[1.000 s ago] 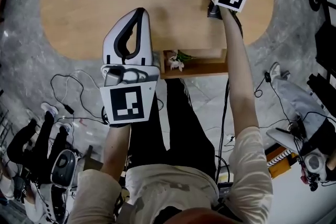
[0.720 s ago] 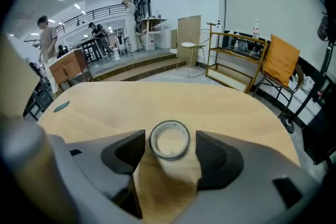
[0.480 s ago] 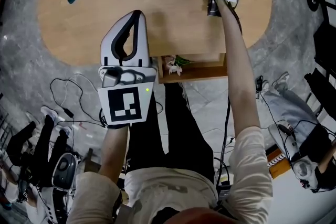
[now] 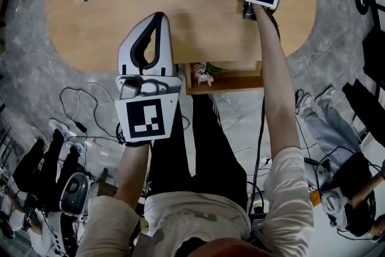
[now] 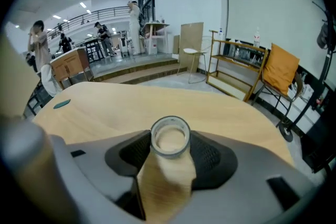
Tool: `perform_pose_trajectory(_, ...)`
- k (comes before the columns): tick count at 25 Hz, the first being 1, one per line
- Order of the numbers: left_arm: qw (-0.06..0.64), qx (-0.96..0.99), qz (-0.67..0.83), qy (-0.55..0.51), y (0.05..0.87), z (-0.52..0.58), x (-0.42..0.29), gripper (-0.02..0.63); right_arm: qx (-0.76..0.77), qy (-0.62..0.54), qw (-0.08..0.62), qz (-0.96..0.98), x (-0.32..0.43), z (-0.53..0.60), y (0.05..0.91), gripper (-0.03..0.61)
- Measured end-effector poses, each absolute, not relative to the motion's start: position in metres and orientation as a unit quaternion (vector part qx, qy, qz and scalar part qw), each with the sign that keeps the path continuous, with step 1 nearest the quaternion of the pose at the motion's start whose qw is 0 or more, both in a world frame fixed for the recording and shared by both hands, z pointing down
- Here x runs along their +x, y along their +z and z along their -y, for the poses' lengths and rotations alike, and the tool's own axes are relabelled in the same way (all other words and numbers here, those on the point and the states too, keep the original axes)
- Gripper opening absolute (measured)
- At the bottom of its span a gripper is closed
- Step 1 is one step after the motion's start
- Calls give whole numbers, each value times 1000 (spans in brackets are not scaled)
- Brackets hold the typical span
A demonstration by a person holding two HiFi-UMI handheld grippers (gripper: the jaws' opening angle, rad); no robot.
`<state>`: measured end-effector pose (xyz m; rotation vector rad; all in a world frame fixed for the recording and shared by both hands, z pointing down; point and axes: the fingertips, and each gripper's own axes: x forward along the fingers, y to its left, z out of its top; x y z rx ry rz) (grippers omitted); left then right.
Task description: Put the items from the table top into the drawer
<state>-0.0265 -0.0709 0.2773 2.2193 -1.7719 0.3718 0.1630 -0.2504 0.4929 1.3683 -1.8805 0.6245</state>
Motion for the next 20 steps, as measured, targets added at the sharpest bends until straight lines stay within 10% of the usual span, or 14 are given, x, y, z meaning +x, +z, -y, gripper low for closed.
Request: perform_pose_trajectory(20,142,760,624,113,271,55,-28,6,518,71,212,825,76,91,272,241)
